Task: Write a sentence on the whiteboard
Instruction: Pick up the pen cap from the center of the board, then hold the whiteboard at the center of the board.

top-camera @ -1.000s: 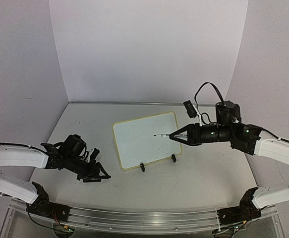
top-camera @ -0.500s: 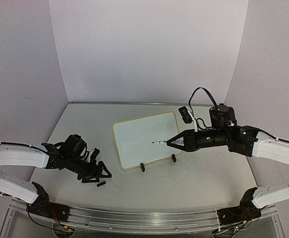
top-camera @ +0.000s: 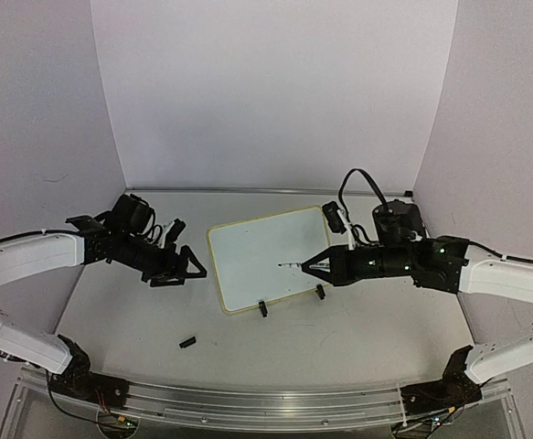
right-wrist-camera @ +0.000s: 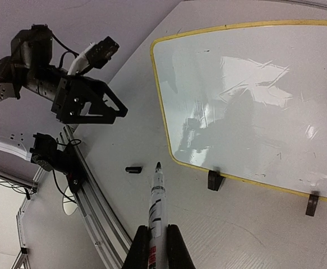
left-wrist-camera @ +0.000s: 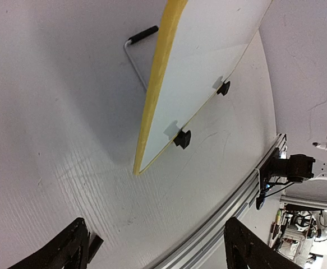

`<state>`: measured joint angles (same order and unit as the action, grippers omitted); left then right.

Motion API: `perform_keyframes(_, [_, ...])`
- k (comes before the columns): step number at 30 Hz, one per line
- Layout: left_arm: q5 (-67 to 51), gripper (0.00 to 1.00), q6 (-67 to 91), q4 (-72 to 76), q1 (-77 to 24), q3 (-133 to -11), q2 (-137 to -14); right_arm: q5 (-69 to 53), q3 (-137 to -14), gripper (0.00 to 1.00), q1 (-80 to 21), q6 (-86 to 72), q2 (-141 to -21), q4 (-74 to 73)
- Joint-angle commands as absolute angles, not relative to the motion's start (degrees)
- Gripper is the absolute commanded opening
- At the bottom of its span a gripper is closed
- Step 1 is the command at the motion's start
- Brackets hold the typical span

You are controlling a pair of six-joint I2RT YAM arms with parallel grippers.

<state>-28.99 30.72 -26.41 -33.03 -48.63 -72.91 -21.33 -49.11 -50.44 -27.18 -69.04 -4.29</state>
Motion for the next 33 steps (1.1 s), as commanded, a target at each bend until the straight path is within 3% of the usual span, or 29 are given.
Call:
perform_keyframes(1, [-32.01,0.81,15.6,-33.38,-29.58,-59.64,-78.22,-16.83,-50.29,0.0,-52.49,-27.26,-71.05,3.48])
perform_keyframes(10, [-35.27,0.84,10.01,-24.92,-23.16,-68.8,-85.5,-12.06,-49.43,0.0,-54.38,-30.11,-74.31,12.01])
perform_keyframes(16, [-35.9,0.81,4.75,-28.73,-22.97,-78.04,-92.15,-10.33,-50.53,0.0,-55.25,-28.82,-76.86,14.11])
perform_keyframes(26, [-31.65,0.83,0.31,-22.6,-22.38,-70.75,-89.35,-9.38,-55.41,0.0,-56.76,-25.62,-83.85,19.49])
perform_keyframes(33, [-39.82,0.84,-5.54,-28.63,-21.29,-73.99,-94.25,-8.22,-61.06,0.0,-57.39,-24.12,-90.79,20.21])
